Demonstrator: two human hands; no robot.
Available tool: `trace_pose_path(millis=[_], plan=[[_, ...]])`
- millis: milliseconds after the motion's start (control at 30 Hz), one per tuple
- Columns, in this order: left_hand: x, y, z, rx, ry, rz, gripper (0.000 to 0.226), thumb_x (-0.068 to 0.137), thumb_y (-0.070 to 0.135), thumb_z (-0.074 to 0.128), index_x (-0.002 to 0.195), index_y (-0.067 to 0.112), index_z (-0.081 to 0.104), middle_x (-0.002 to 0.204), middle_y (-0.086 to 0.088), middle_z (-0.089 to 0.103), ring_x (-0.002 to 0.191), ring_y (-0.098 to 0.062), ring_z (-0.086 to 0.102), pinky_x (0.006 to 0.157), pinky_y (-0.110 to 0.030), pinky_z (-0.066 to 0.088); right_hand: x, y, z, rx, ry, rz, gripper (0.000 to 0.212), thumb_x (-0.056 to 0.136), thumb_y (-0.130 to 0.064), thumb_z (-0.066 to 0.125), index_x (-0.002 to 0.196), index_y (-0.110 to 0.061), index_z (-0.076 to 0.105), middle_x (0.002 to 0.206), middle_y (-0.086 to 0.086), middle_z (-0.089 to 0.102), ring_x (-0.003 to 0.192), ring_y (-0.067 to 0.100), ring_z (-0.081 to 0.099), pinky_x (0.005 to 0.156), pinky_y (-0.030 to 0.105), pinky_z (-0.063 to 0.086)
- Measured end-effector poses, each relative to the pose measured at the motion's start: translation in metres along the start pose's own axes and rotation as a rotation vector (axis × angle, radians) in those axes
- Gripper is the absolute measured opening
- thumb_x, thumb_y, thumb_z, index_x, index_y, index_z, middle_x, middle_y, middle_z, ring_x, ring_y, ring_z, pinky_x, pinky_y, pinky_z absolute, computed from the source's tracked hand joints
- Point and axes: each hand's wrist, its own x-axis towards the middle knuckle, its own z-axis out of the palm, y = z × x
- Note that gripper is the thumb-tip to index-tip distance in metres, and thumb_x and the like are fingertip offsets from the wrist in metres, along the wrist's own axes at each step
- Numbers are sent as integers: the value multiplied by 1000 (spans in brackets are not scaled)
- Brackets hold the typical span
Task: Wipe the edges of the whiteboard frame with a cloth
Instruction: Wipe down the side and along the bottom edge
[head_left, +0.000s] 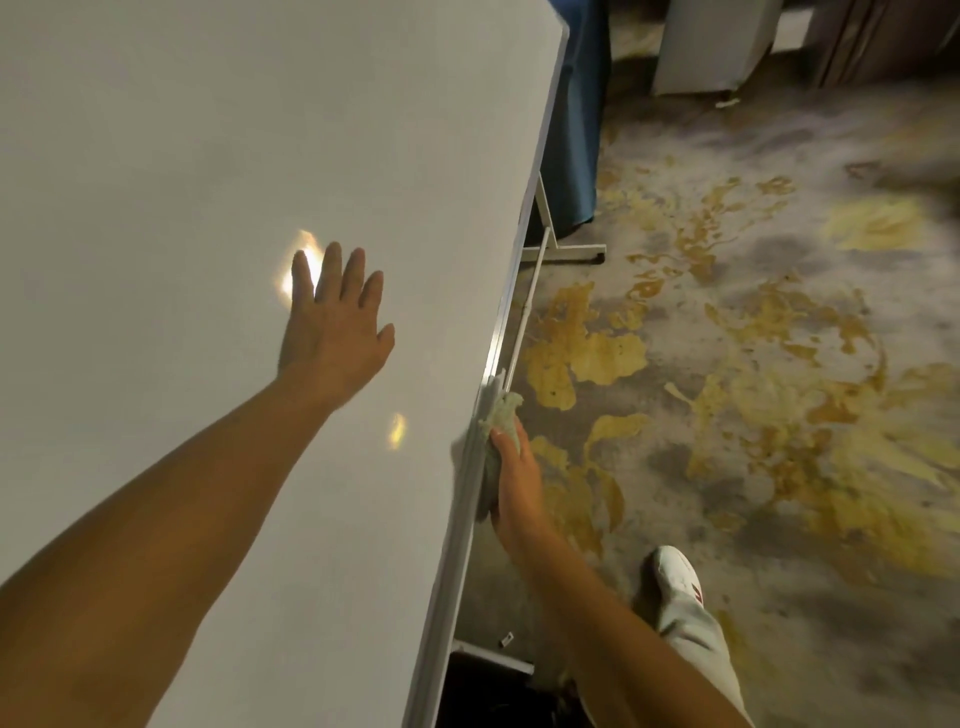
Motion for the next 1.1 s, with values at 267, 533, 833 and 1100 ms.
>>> trace_pose_path(millis=[267,533,833,1100], plan=[[-58,10,0,-33,-10,51,80,102,66,17,168,22,22,176,-19,13,162,-46,8,123,-73,1,-23,16,5,8,12,43,46,90,-46,55,133,-29,57,115,21,67,97,37,69,78,53,60],[-97,20,9,12,17,63,88,101,69,0,169,15,2,176,-24,-1,161,-51,0,126,-72,1,-40,26,4,-68,2,-12,54,95,-40,59,146,-40,42,134,10,56,117,32,60,94,58,53],[-91,21,12,3,62,56,87,102,70,6,169,14,5,176,-23,2,161,-49,3,126,-71,3,-45,19,-1,-91,-41,-84,59,98,-27,63,150,-39,37,140,-6,49,115,3,54,82,14,50],[-94,22,15,-10,67,54,87,100,67,-9,168,15,2,176,-22,2,162,-48,2,126,-70,6,-55,25,-2,-62,-53,-48,61,97,-15,61,150,-36,38,127,-10,51,110,10,56,73,14,54]])
